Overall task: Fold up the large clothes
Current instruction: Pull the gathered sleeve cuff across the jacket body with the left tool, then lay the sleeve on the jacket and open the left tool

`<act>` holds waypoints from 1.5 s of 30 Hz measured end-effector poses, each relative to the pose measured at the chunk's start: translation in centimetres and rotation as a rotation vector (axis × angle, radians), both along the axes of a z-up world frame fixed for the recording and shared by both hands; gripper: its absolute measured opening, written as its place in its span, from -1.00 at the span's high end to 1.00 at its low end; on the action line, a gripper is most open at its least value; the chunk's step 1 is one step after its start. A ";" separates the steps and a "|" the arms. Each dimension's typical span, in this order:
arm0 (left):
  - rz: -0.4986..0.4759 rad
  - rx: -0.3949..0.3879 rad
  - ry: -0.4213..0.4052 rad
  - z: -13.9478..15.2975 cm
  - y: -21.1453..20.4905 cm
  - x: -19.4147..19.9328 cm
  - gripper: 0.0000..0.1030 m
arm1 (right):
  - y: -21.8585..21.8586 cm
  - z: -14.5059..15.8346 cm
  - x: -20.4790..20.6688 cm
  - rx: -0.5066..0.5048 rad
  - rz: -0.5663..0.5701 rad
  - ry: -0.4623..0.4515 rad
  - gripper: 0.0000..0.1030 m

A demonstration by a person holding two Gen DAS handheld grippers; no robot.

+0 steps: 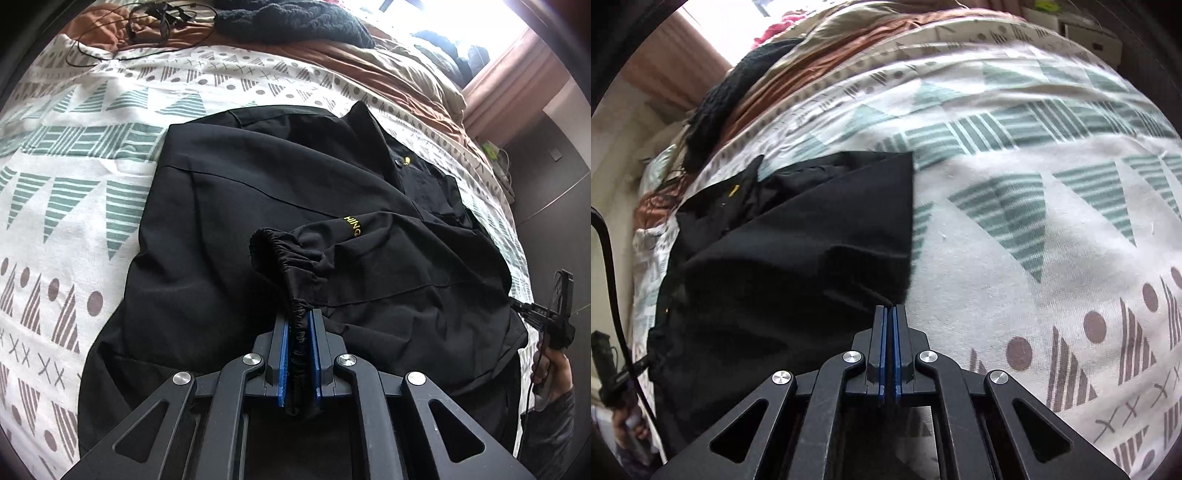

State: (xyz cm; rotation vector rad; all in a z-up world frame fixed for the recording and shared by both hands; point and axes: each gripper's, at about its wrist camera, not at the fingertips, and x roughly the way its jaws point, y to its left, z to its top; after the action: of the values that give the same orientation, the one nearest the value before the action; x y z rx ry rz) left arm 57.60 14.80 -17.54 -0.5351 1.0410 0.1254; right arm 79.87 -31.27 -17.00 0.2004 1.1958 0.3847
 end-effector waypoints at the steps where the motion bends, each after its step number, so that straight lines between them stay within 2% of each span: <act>1: 0.001 0.004 -0.002 0.1 0.2 0.0 0.80 | -0.2 0.1 -0.1 0.003 -0.004 0.009 0.88; 2: 0.005 0.009 -0.003 0.2 0.4 0.0 0.80 | -0.5 0.3 -0.2 0.007 -0.010 0.020 0.75; 4: 0.013 0.003 -0.005 0.4 0.9 -0.1 0.80 | -0.9 1.0 -0.7 -0.006 -0.018 0.032 0.19; 8: 0.009 -0.010 -0.010 0.6 1.4 -0.3 0.80 | -1.8 3.6 -3.2 0.058 0.020 -0.012 0.00; 10: 0.001 -0.008 -0.012 0.7 1.3 -0.4 0.80 | -1.9 4.4 -5.0 0.063 0.051 -0.034 -0.34; 12: -0.004 -0.014 -0.017 0.9 1.3 -0.6 0.80 | -1.7 5.3 -7.8 0.011 0.097 -0.085 -0.47; 14: -0.001 -0.031 -0.023 1.1 1.5 -0.7 0.80 | -1.4 5.5 -10.0 -0.036 0.138 -0.114 -0.48; 17: 0.006 -0.056 -0.038 1.6 1.8 -1.2 0.80 | -0.3 4.3 -12.4 -0.176 0.179 -0.134 -0.54; 18: 0.006 -0.058 -0.043 1.8 1.8 -1.3 0.80 | 0.1 3.6 -12.6 -0.226 0.180 -0.130 -0.54; 20: 0.002 -0.056 -0.047 2.2 1.7 -1.7 0.80 | 0.5 2.2 -12.5 -0.256 0.169 -0.100 -0.54; 23: 0.002 -0.053 -0.040 2.3 1.6 -2.1 0.80 | 1.1 1.4 -11.6 -0.249 0.128 -0.114 -0.54; 25: 0.003 -0.054 -0.031 2.0 1.4 -2.1 0.80 | 0.7 1.3 -10.3 -0.271 0.050 -0.137 -0.50; 28: -0.014 -0.069 -0.018 1.2 0.8 -1.8 0.80 | -1.7 1.4 -9.0 -0.211 -0.087 -0.124 -0.34; 34: -0.025 -0.055 0.006 -0.1 -0.7 -0.1 0.80 | -5.2 0.4 -9.0 -0.191 -0.210 -0.106 -0.33; 40: -0.003 -0.031 -0.010 0.5 0.9 -0.1 0.80 | -5.2 0.5 -10.1 -0.237 -0.195 -0.074 -0.32; 42: 0.007 0.006 -0.012 0.8 1.5 -0.1 0.80 | -4.3 1.0 -10.6 -0.227 -0.165 -0.062 -0.32; 45: -0.011 -0.005 -0.011 0.8 1.8 0.1 0.79 | -3.8 2.7 -11.9 -0.194 -0.118 -0.092 -0.32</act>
State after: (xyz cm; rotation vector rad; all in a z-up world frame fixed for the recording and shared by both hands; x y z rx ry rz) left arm 57.66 16.64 -16.72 -0.5337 1.0340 0.1100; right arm 67.95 -35.04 -14.25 0.0838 1.1169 0.1720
